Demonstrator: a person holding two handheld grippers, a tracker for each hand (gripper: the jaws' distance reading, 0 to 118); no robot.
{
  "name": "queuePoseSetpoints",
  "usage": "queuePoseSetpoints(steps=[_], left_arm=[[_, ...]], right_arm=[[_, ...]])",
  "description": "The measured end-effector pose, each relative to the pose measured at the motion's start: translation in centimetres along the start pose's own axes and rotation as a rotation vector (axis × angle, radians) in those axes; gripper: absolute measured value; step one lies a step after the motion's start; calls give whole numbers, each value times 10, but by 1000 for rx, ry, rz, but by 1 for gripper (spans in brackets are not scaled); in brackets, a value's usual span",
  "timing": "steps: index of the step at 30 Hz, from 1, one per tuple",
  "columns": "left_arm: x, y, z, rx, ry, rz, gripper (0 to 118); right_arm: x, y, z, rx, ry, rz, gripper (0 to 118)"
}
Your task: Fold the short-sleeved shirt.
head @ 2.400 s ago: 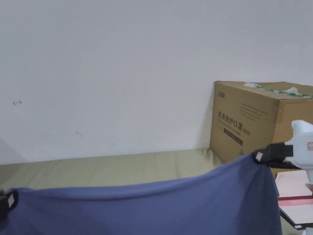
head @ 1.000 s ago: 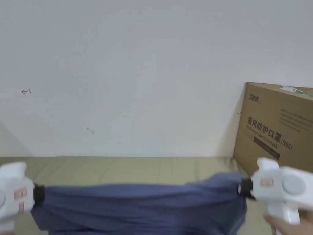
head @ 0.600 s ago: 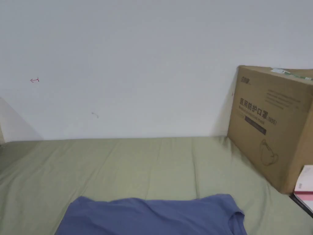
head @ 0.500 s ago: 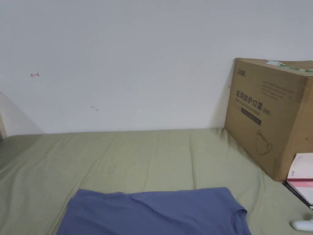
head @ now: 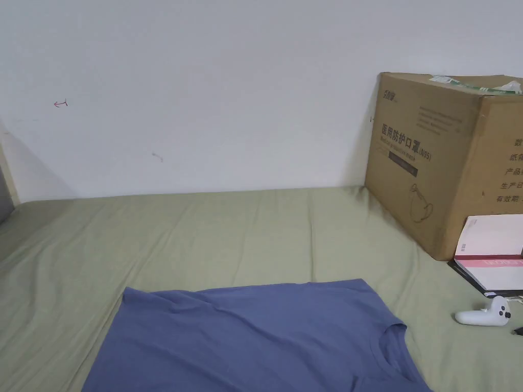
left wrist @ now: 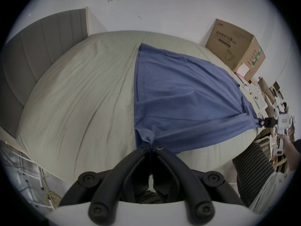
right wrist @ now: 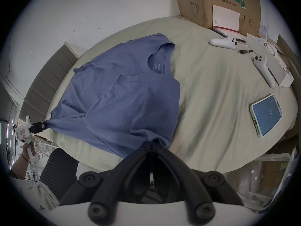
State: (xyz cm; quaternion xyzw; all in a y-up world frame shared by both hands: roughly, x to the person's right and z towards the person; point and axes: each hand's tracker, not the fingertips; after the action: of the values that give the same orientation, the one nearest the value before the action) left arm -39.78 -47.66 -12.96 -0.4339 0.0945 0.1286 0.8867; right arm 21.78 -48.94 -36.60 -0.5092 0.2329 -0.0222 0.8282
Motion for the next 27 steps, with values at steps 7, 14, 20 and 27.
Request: queuePoseSetpoints(steps=[7, 14, 20, 27], left_arm=[[8, 0, 6, -25, 25, -124, 2], [9, -8, 14, -32, -5, -118, 14], [1, -12, 23, 26, -63, 59, 103], [52, 35, 89, 395, -127, 121, 103]], right_arm=[[3, 1, 3, -60, -15, 18, 0], [1, 5, 11, -76, -45, 9, 20], [8, 0, 26, -15, -39, -141, 102], [-58, 25, 82, 348, 1, -32, 102]])
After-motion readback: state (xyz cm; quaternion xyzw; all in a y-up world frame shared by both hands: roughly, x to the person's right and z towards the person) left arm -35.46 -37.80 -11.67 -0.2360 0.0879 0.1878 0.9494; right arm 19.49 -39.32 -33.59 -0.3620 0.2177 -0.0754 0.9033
